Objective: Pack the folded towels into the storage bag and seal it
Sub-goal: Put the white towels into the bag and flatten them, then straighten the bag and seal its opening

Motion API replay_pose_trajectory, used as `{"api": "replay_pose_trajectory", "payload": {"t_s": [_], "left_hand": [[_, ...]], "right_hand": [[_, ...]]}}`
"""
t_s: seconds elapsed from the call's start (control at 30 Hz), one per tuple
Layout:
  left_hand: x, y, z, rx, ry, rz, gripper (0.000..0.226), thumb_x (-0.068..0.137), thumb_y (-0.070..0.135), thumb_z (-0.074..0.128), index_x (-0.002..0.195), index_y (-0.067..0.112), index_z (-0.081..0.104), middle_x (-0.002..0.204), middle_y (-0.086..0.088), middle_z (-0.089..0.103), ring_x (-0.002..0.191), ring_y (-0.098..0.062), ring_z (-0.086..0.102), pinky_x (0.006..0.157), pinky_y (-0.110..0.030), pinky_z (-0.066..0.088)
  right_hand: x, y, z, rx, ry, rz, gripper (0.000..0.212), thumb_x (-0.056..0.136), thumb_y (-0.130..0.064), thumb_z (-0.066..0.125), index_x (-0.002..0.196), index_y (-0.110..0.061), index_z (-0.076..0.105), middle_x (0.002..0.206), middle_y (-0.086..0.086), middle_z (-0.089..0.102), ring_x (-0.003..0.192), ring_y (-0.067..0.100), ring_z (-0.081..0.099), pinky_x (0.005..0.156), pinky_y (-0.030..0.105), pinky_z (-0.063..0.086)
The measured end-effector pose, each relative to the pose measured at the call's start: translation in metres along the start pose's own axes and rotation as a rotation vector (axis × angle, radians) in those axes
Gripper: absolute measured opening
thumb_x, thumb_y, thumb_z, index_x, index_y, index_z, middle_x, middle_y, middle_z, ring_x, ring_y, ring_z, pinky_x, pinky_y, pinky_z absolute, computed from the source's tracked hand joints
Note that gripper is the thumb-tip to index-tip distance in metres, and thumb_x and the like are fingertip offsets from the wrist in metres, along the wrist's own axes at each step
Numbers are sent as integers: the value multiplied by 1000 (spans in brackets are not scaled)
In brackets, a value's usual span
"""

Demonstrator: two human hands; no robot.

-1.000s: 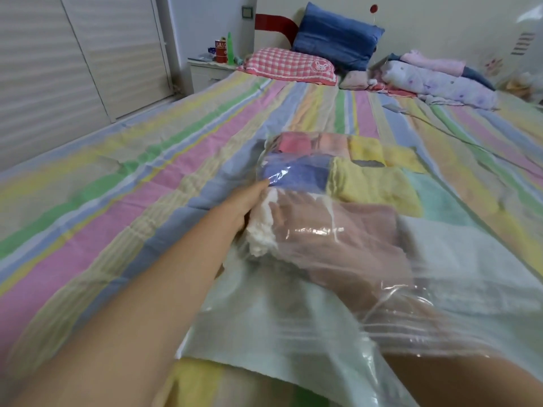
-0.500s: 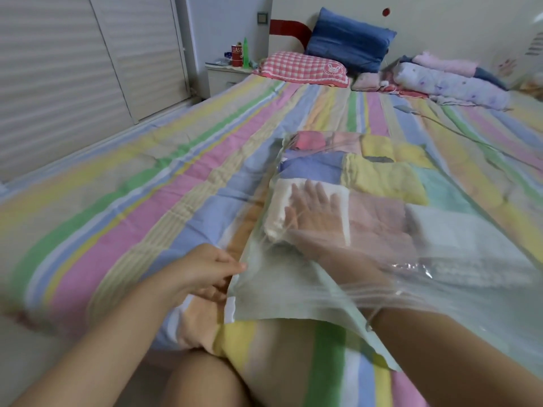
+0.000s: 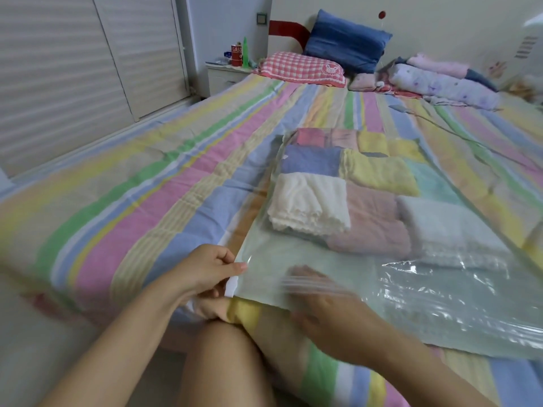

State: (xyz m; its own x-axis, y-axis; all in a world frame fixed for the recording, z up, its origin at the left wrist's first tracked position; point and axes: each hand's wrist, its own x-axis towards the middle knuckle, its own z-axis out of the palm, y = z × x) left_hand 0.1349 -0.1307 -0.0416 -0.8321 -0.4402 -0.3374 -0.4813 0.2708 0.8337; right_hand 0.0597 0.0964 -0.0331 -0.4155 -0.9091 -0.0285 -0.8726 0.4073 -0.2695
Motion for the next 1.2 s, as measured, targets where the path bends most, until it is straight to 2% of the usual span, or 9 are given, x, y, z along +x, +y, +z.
{"api": "replay_pose_trajectory", "payload": {"t_s": [0.2,0.27,0.37,0.47,0.63,0.8,0.9,1.0,1.2], "left_hand": [[1,-1,-2,22,-10,16,29,85,24,72,68,11,52,43,7,46,44,-12,45,43,-22,36],[0,-1,-2,-27,-23,12,28,84,24,73,69,12,53,47,5,51,44,-13,45,41,-22,35],[-3,-1,-2,-73,-32,2,25,85,23,72,72,11,55,47,3,53,40,-13,43,38,-20,35],[-4,-2,-2,-39,-15,25,23,83,21,74,72,9,59,47,0,57,36,-12,45,38,-19,36],[-6,-10,2,54,46,75,22,84,23,73,73,6,63,41,3,57,32,-4,46,35,-16,34],[-15,-25,-8,166,-19,51,37,90,37,64,65,11,55,46,-4,51,37,-16,45,42,-22,37],[-16,-28,-9,190,-39,120,37,93,36,59,69,9,57,52,1,55,46,-14,50,52,-30,42],[-17,-27,-7,201,-67,148,36,95,35,55,78,5,59,59,2,55,52,-8,50,53,-25,41],[-21,-24,-1,10,-116,49,35,102,27,44,70,11,46,46,8,45,35,-9,39,35,-17,28]], "right_hand": [[4,-48,-62,415,336,8,23,84,-30,50,96,-31,69,86,-16,72,82,4,67,76,30,54],[36,-36,-56,151,545,90,24,89,-34,51,109,-31,64,105,-13,68,101,12,62,84,30,49],[73,-12,-9,-65,259,236,62,94,-60,23,148,-31,25,159,3,18,147,25,9,118,46,10],[79,-1,45,-121,246,260,73,87,-64,3,153,-34,9,162,-2,-9,146,18,-21,117,52,-10],[76,4,61,-89,366,241,65,92,-59,12,152,-35,14,161,-5,-6,146,14,-21,118,49,-9],[66,2,47,293,618,115,49,89,-48,44,130,-23,55,148,-3,42,144,20,24,116,43,21],[48,-29,34,327,839,98,17,90,-33,55,89,-19,65,94,-10,64,95,11,54,82,27,44],[38,-66,28,566,540,313,29,90,-36,55,66,-19,57,56,-5,56,56,12,51,56,29,43],[37,-73,23,1293,-74,681,43,98,-36,49,83,-3,70,45,4,53,34,15,47,38,17,37]]}}
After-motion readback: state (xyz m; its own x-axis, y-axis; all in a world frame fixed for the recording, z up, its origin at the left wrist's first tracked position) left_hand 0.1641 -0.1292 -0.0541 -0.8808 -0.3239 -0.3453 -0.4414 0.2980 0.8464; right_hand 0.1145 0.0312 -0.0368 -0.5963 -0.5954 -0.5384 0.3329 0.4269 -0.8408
